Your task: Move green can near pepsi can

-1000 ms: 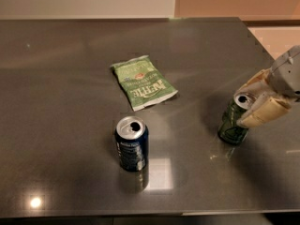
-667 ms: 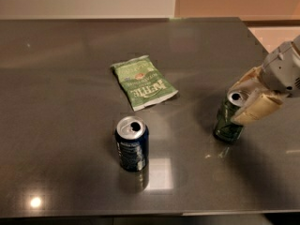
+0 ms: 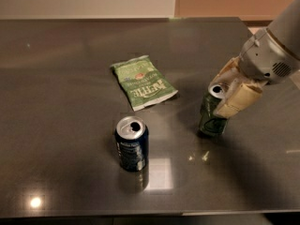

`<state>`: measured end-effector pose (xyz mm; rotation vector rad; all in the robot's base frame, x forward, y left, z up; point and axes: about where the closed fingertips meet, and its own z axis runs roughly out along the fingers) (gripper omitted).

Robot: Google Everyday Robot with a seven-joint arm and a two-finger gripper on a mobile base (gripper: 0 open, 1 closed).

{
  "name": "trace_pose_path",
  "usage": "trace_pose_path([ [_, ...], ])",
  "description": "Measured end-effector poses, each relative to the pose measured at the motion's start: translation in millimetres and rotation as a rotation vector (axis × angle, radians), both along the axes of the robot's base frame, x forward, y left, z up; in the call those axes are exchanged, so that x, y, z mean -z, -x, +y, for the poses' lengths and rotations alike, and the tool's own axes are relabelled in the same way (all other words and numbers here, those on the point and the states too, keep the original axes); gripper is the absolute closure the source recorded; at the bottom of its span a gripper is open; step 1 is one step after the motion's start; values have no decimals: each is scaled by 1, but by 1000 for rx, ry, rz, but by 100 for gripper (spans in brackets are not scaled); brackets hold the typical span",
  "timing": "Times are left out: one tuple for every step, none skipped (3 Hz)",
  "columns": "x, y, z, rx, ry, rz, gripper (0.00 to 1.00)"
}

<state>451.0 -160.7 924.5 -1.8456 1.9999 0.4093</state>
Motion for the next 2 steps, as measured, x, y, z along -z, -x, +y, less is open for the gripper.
trace_pose_path([
  [-3,4,37,-95,-37,10,100],
  [0,18,60,-159,-52,0,100],
])
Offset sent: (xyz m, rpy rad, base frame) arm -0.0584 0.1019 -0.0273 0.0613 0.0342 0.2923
